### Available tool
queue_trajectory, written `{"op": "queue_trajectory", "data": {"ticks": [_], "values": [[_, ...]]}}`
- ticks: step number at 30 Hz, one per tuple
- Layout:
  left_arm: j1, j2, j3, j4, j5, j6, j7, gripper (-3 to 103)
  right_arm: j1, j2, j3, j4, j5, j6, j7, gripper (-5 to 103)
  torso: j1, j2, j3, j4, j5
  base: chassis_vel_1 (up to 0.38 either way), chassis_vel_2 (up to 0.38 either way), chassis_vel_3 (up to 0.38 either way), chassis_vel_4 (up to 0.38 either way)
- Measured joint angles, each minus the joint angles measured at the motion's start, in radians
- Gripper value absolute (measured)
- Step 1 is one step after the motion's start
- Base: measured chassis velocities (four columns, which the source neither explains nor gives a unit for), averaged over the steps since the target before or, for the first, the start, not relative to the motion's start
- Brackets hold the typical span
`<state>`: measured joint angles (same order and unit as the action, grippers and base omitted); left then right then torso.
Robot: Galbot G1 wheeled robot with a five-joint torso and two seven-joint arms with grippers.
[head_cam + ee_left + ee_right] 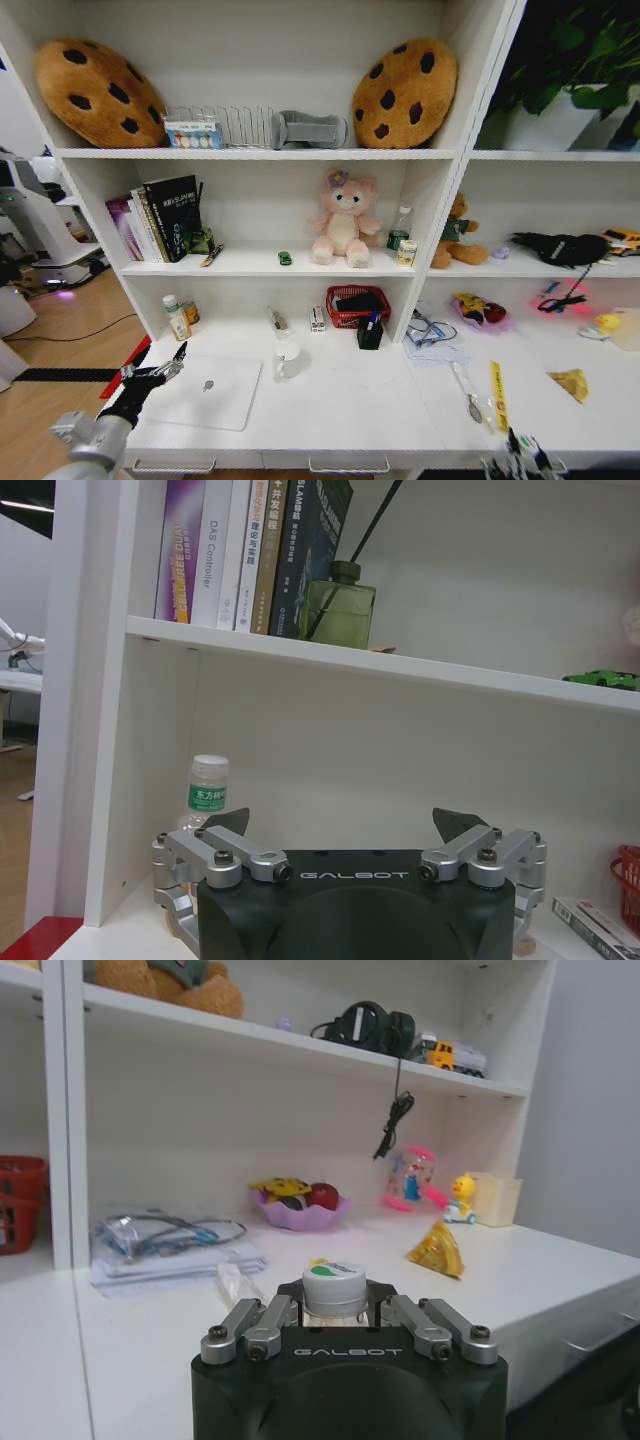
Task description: Organize the objects on the table.
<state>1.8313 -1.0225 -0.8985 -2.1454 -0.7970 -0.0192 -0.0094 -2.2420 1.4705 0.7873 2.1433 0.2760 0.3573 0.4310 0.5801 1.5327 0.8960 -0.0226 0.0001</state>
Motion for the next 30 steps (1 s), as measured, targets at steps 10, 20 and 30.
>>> {"op": "queue_trajectory", "data": {"ticks": [10,20,30], "values": [[0.0,0.0,0.0,0.0,0.0,0.0,0.0,100,0.064,0.015,-0.063,-0.253,-0.032,0.056,0.038,30,0.0,0.0,0.0,-0.0002,0.0,0.0,0.0,0.0,0.0],[0.0,0.0,0.0,0.0,0.0,0.0,0.0,100,0.351,-0.076,-0.127,-0.727,-0.018,0.095,-0.028,30,0.0,0.0,0.0,0.0,0.0001,0.0,0.0,0.0,0.0],[0.0,0.0,0.0,0.0,0.0,0.0,0.0,100,0.684,-0.136,-0.246,-1.164,-0.021,0.144,-0.082,30,0.0,0.0,0.0,-0.0001,0.0002,0.0,0.0,0.0,0.0]]}}
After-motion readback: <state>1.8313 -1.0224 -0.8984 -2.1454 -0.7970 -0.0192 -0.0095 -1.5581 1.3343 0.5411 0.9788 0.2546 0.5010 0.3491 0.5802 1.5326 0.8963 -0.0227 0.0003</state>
